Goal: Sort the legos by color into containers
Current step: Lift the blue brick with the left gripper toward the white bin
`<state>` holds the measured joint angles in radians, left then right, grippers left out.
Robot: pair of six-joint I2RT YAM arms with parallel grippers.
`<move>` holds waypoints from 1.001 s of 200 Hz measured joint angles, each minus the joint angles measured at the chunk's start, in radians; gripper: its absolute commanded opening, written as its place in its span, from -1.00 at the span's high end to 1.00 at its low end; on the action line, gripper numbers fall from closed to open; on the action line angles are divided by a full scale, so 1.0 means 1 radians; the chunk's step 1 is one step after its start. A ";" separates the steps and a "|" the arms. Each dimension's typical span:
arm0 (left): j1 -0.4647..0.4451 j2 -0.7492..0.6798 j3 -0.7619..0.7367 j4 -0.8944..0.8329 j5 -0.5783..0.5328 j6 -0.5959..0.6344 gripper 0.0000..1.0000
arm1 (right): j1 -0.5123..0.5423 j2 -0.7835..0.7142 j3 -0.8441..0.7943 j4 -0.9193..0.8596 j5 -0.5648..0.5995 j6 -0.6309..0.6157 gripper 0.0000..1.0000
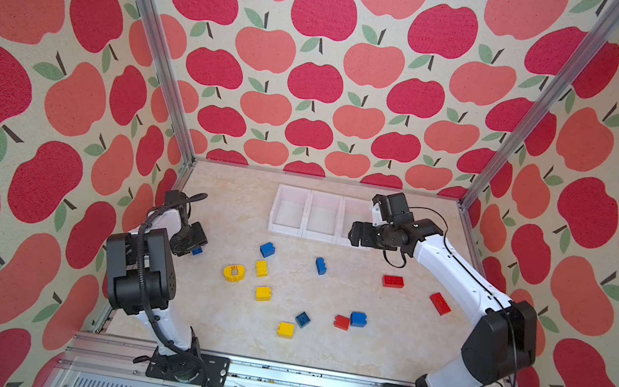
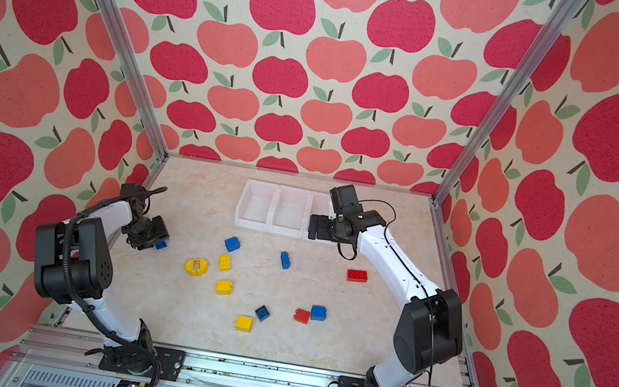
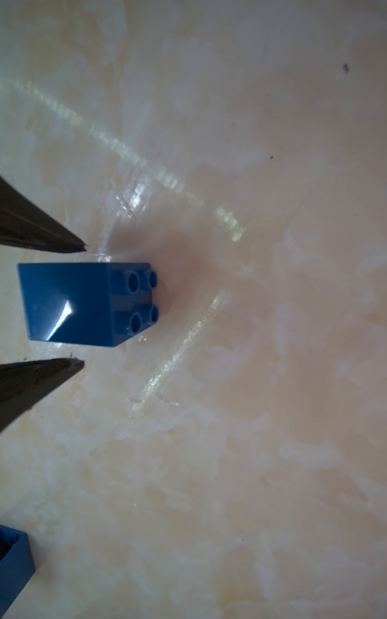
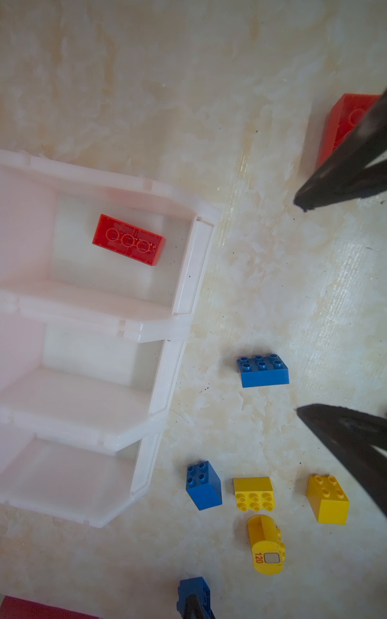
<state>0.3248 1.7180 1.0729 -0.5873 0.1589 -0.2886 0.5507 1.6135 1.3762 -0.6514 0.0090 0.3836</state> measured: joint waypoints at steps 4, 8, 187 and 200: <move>-0.001 0.000 0.000 0.000 0.000 -0.001 0.06 | 0.000 -0.002 -0.003 0.000 0.000 0.003 -0.87; -0.002 0.000 0.000 0.000 0.000 0.000 0.08 | 0.000 -0.002 -0.004 0.000 0.000 0.003 -0.87; -0.072 -0.029 0.003 -0.008 0.007 -0.001 0.50 | -0.001 -0.098 -0.092 0.007 0.019 0.037 -0.87; -0.088 -0.042 0.005 -0.011 0.006 -0.001 0.50 | -0.001 -0.113 -0.100 0.007 0.023 0.040 -0.87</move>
<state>0.2367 1.6756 1.0775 -0.5983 0.1654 -0.2893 0.5499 1.5009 1.2758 -0.6445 0.0322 0.4240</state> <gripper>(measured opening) 0.345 0.937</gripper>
